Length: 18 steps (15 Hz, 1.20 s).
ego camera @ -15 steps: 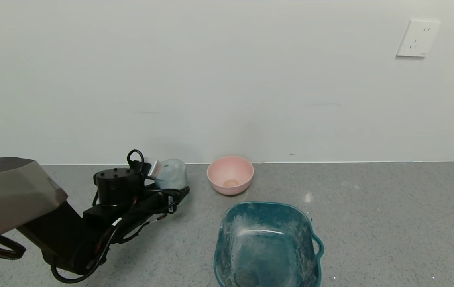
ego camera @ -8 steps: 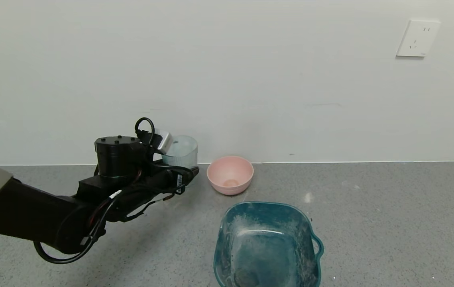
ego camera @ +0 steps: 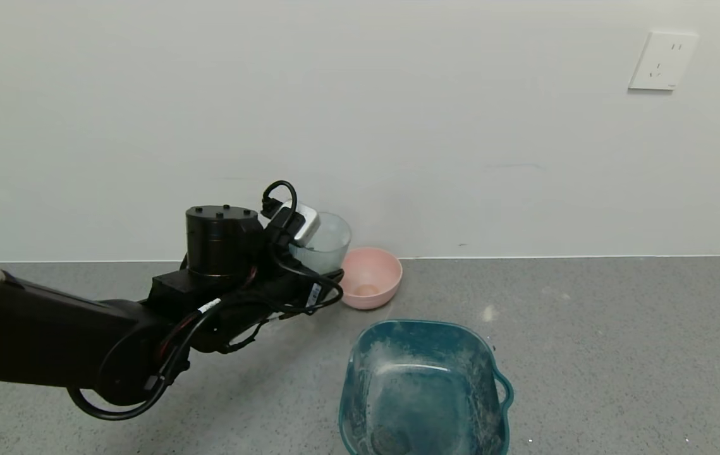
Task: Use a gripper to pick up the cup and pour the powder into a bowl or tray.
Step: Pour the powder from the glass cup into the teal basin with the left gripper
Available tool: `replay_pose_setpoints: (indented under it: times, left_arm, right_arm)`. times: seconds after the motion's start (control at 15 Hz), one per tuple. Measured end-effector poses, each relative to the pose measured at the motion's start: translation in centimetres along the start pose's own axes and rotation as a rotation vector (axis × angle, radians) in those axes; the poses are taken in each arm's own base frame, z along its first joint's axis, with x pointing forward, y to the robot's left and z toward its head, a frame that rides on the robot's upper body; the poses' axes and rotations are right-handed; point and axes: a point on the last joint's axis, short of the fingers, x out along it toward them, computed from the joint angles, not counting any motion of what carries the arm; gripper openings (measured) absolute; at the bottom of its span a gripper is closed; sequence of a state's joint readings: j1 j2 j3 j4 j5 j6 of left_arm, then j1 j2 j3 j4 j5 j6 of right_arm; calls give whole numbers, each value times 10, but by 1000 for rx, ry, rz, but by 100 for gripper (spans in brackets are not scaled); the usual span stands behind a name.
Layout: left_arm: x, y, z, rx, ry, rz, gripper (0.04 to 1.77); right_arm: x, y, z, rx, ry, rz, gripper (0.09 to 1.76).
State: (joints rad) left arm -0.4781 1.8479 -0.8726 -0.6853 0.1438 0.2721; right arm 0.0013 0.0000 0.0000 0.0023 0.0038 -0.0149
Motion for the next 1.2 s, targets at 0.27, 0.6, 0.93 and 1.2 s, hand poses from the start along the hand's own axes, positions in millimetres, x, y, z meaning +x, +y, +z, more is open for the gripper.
replay_pose_setpoints:
  times: [0.27, 0.6, 0.93, 1.2]
  left_arm:
    - [-4, -17, 10, 134, 14, -26, 126]
    - [-9, -44, 25, 249, 21, -65, 126]
    - [-13, -71, 31, 384, 24, -37, 126]
    - [-12, -88, 31, 475, 22, -49, 126]
  right_arm:
    - [0, 0, 0, 0, 0, -1, 171]
    - [0, 0, 0, 0, 0, -1, 171]
    - [0, 0, 0, 0, 0, 0, 171]
    - [0, 0, 0, 0, 0, -1, 171]
